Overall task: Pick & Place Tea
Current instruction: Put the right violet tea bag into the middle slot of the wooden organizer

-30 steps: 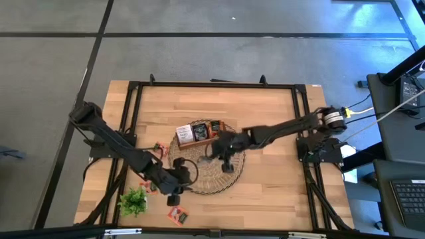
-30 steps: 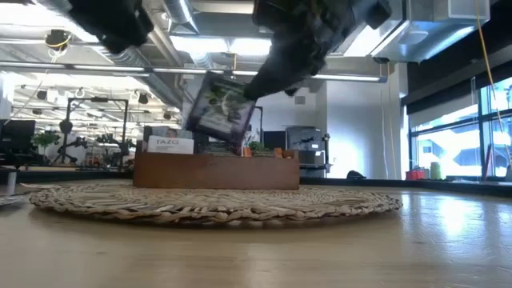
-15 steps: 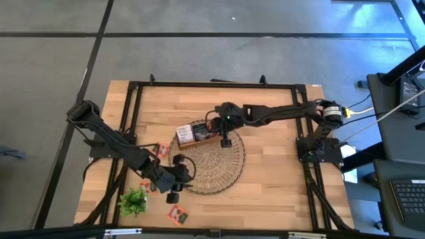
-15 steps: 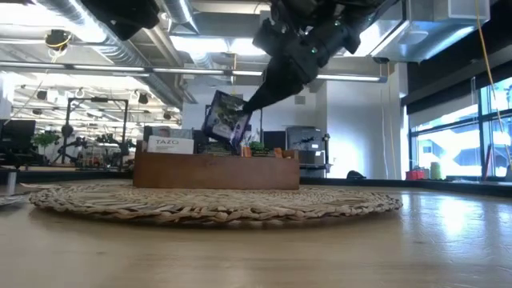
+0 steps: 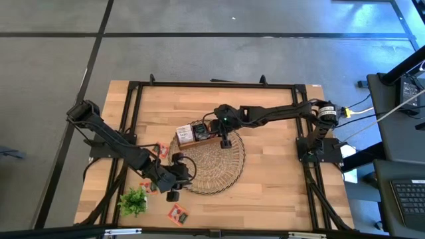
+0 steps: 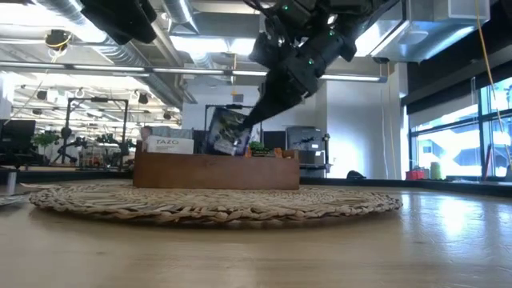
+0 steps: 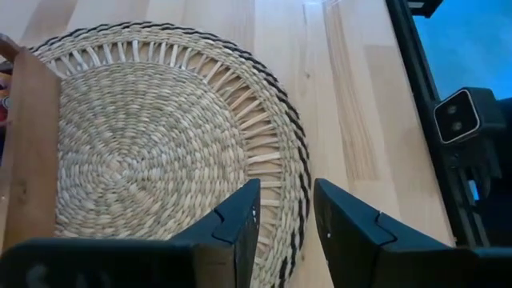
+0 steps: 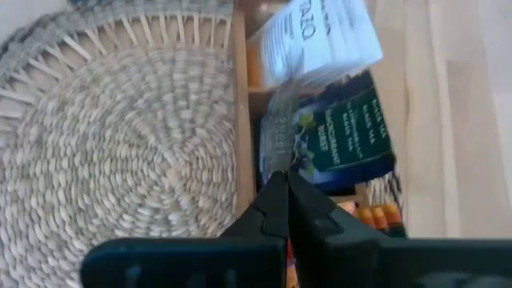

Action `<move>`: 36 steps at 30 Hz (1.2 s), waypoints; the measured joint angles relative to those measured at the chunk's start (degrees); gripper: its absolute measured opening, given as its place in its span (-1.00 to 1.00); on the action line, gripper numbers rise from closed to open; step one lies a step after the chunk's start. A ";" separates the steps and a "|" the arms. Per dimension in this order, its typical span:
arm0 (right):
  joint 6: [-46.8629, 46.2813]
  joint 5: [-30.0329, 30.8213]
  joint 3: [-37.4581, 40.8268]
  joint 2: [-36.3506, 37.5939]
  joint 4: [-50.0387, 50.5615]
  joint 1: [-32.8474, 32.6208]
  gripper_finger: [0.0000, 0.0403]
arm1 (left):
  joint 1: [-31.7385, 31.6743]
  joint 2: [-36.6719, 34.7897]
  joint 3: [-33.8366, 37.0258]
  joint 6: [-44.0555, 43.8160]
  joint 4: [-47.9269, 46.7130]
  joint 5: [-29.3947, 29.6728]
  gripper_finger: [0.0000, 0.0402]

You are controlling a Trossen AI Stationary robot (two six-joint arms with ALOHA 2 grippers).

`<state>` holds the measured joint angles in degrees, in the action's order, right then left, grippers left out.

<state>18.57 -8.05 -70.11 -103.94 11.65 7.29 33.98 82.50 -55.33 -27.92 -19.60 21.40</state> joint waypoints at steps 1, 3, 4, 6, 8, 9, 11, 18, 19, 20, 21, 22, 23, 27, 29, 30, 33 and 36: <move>-0.18 0.51 0.02 -0.04 0.42 -0.04 -0.99 | -0.01 0.00 0.00 0.00 0.00 0.05 -0.43; -0.61 0.69 0.02 -0.07 1.34 -0.04 -0.98 | -0.02 0.00 0.00 0.00 0.02 0.15 -0.42; -1.47 0.85 0.02 -0.07 1.97 -0.04 -0.98 | -0.02 0.00 0.00 0.00 0.00 0.16 -0.42; -3.19 0.91 0.02 -0.07 3.72 -0.11 -0.98 | 0.00 0.00 0.00 0.04 0.02 0.16 -0.41; -4.68 1.09 0.02 -0.07 5.31 -0.47 -0.98 | 0.00 0.00 0.00 0.02 0.02 0.29 -0.41; -5.16 1.11 0.02 -0.07 5.90 -0.83 -0.98 | 0.00 0.00 0.00 0.03 0.00 0.58 -0.42; -6.55 1.09 0.02 -0.07 6.61 -1.63 -0.98 | -0.02 0.00 0.00 0.03 0.01 0.97 -0.42; -5.97 2.77 0.02 -0.07 5.42 -4.60 -0.98 | -0.02 0.00 0.00 0.00 0.02 1.67 -0.42; -5.08 4.33 0.02 -0.07 5.39 -4.72 -0.98 | -0.02 0.00 0.00 -0.33 0.02 1.67 -0.42; -4.43 5.65 0.02 -0.08 5.49 -4.74 -0.98 | -0.02 0.00 0.00 -0.98 0.01 1.69 -0.41; -3.61 6.66 0.02 -0.09 5.61 -4.66 -0.97 | -0.02 0.00 0.00 -1.95 0.02 1.69 -0.41; -3.26 6.88 0.02 -0.09 5.61 -4.34 -0.97 | -0.11 0.00 0.00 -3.05 0.00 1.67 -0.41; -3.09 6.92 0.02 -0.09 5.60 -3.91 -0.97 | -0.24 0.00 0.00 -4.16 -0.12 1.65 -0.41; -3.04 6.92 0.02 -0.08 5.41 -2.19 -0.97 | -0.85 1.07 -0.07 -6.34 -1.50 1.64 -0.43; -3.19 6.94 0.02 -0.09 4.76 -1.60 -0.97 | -1.27 2.08 -0.07 -6.42 -1.42 1.62 -0.43; -3.30 6.95 0.02 -0.09 4.28 -1.39 -0.96 | -1.53 2.63 -0.09 -6.56 -1.46 1.59 -0.43; -2.73 7.12 0.02 -0.09 3.07 -1.37 -0.93 | -2.39 4.30 -0.09 -6.84 -1.49 0.94 -0.42; 0.12 6.88 0.02 -0.11 2.22 -1.44 -0.89 | -3.48 5.89 -0.09 -6.90 -1.64 -0.79 -0.41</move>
<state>18.69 -1.17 -70.08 -104.05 13.87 5.85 30.50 88.39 -55.42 -34.83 -21.24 20.61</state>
